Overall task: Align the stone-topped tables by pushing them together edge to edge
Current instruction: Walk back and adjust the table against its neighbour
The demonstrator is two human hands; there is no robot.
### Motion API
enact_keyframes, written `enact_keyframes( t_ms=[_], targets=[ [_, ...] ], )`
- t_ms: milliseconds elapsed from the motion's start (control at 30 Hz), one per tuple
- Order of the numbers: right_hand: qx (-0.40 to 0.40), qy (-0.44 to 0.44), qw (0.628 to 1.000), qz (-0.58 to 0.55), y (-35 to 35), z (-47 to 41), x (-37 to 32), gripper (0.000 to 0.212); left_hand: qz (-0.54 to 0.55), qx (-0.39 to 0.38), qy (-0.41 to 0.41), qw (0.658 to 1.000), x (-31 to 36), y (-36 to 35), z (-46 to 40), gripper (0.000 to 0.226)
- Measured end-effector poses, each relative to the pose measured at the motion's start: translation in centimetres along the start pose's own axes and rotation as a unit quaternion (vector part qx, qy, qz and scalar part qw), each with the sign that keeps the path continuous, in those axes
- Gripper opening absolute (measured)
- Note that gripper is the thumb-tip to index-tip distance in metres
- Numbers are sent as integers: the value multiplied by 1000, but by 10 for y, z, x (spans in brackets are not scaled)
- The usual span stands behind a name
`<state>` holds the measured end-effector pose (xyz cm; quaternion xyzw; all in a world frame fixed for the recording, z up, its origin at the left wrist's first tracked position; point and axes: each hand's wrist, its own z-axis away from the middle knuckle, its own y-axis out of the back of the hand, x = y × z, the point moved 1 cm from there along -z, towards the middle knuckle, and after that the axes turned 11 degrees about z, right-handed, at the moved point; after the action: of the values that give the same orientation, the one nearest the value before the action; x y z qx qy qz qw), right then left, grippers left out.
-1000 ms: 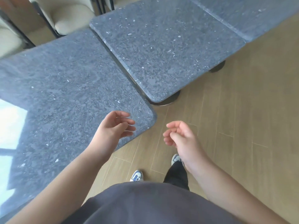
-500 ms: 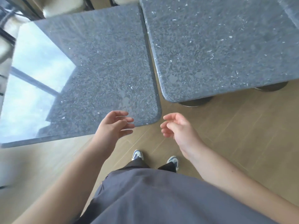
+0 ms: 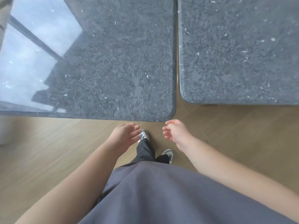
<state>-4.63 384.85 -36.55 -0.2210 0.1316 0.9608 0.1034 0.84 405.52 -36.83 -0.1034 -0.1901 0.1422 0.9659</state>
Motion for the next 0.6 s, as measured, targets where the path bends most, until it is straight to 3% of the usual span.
enact_keyframes(
  t_ms=[100,233,333,600],
  targets=[
    [-7,-75,996,-43,-5,-17,3,14,96,20,74,992,-2,1,-19,30],
    [-34,-127,973,-188,-15,-42,8,14,195,39,102,975,6,1,-41,45],
    [-48,-129,947,-291,-26,-58,8,28,228,36,96,968,16,0,-55,54],
    [-39,-139,885,-442,-52,-86,-8,45,313,60,38,947,26,-11,-84,42]
  ],
)
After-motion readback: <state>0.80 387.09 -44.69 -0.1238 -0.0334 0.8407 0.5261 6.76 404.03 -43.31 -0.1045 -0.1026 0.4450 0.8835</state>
